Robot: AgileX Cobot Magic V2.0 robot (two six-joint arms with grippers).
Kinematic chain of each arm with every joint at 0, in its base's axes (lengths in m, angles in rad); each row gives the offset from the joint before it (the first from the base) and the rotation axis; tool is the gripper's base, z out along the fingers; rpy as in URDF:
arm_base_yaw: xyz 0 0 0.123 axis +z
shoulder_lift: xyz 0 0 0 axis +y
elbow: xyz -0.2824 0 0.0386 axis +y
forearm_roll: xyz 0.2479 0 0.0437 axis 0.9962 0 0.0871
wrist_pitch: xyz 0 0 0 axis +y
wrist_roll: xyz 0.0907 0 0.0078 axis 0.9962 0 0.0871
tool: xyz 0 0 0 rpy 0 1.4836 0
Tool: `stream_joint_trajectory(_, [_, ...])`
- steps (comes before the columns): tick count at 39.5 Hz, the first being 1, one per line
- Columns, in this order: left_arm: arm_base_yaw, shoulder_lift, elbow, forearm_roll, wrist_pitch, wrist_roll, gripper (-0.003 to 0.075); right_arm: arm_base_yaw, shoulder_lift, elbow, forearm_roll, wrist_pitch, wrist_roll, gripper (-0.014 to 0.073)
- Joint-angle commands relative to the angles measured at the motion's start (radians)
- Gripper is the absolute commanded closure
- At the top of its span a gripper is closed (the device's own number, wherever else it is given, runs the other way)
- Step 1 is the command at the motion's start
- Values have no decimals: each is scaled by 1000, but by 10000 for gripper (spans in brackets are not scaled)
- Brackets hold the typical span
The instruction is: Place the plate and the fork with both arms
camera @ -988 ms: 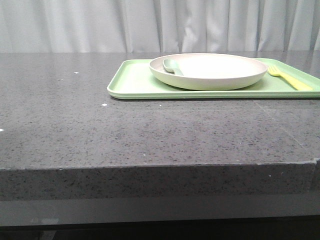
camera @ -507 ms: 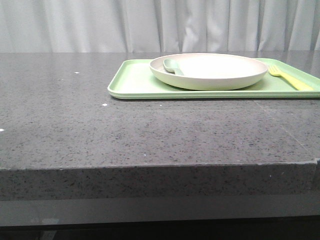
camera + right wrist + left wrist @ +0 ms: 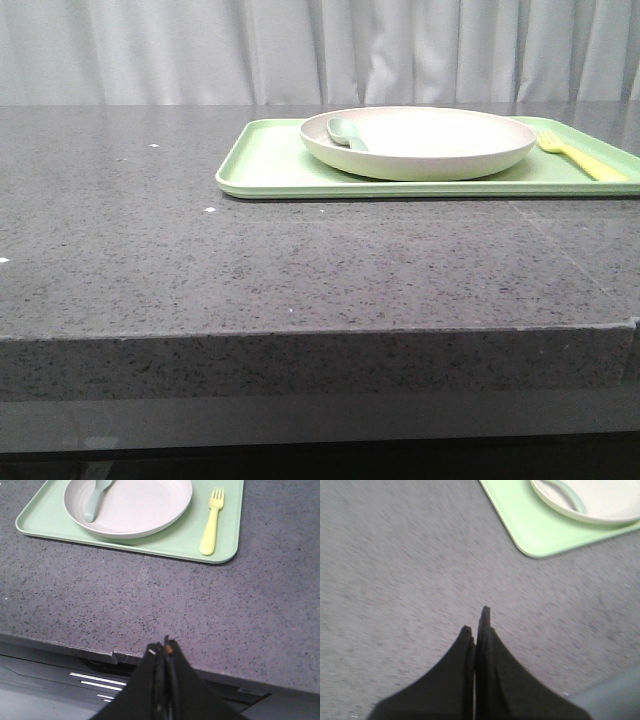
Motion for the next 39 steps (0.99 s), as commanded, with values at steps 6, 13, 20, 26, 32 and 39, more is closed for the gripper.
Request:
stream_joint_trajectory(6, [117, -280, 233, 54, -299, 0, 738, -1, 5, -20, 1, -72, -6, 661])
stream_joint_trajectory(13, [220, -509, 466, 54, -430, 0, 738, -1, 5, -20, 1, -72, -6, 661])
stream_joint_trajectory(20, [251, -634, 646, 54, -547, 0, 738, -1, 5, -20, 1, -72, -6, 661])
stream_joint_trajectory(26, [251, -653, 755, 47, -677, 0, 738, -1, 5, -20, 1, -72, -6, 661])
stream_joint_trajectory(32, [251, -740, 863, 39, -805, 0, 738, -1, 5, -20, 1, -72, -6, 661])
stream_joint_trajectory(39, [259, -788, 877, 51, -769, -4, 738, -1, 6, -20, 1, -72, -6, 661])
